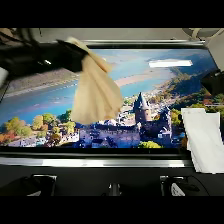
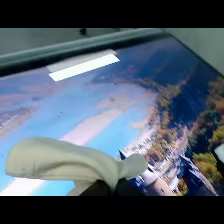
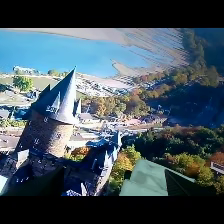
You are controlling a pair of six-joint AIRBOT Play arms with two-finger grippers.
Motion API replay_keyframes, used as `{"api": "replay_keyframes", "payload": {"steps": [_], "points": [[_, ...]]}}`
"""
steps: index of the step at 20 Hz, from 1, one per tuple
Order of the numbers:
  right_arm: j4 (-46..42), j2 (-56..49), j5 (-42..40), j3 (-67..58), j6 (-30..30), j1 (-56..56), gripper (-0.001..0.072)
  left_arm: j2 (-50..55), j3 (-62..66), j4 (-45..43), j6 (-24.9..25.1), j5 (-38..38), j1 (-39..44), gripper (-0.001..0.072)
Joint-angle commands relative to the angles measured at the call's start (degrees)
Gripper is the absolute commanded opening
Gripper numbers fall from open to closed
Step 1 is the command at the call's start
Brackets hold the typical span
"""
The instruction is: Fold the shirts.
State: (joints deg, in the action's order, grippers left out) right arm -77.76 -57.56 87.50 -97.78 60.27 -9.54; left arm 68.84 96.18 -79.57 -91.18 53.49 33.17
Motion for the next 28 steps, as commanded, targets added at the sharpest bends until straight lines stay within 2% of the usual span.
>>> {"api": "replay_keyframes", "payload": {"steps": [1,3,4,6,7,9,11,12,14,15,17,20,25,28], "points": [[0.15,3.28,4.85,-0.07,0.63,0.00,0.0664,5.60,-7.43,-0.07,0.24,-2.58,8.72,0.0025],[-0.35,2.49,5.97,-0.04,0.63,0.00,0.0664,12.35,-10.38,0.44,-4.04,-2.43,11.21,0.0026],[-0.59,1.81,6.03,0.04,0.85,0.00,0.0664,15.72,-10.43,1.95,-6.01,-1.84,11.87,0.0093],[-0.63,-0.26,6.27,0.63,1.22,0.00,0.0664,19.63,-8.11,7.23,-5.95,4.07,11.30,0.0694],[-0.61,-1.53,6.82,1.31,1.11,0.00,0.0665,19.76,-6.36,6.97,-5.88,8.15,10.19,0.0713],[1.25,-4.66,7.89,5.01,-0.13,0.02,0.0667,18.25,-3.32,0.90,-4.55,15.17,6.25,0.0713],[9.31,-7.08,8.55,12.50,-0.15,0.33,0.0668,16.28,-3.21,-5.44,-2.45,21.84,0.09,0.0714],[14.03,-7.54,7.32,18.08,-1.49,0.74,0.0669,16.11,-3.76,-5.99,-0.13,25.97,-3.43,0.0714],[15.23,-7.76,0.92,28.94,-4.92,3.76,0.0687,16.17,-8.04,-5.66,0.76,29.66,-10.32,0.0714],[13.92,-8.11,-2.19,33.64,-6.21,5.22,0.0710,16.17,-11.65,-4.09,0.76,29.57,-13.44,0.0713],[14.08,-10.16,-7.30,41.86,-6.23,7.56,0.0711,16.17,-19.65,1.60,0.81,27.74,-18.34,0.0714],[18.91,-15.32,-10.88,48.24,-8.15,9.18,0.0710,16.26,-29.59,8.94,4.92,20.52,-21.84,0.0713],[20.41,-23.34,-15.67,48.39,-9.14,9.31,0.0709,17.66,-33.83,11.26,4.90,12.76,-20.96,0.0714],[23.54,-26.56,-15.10,48.39,-10.25,9.46,0.0707,18.99,-33.81,15.23,5.73,8.68,-19.17,0.0701]]}}
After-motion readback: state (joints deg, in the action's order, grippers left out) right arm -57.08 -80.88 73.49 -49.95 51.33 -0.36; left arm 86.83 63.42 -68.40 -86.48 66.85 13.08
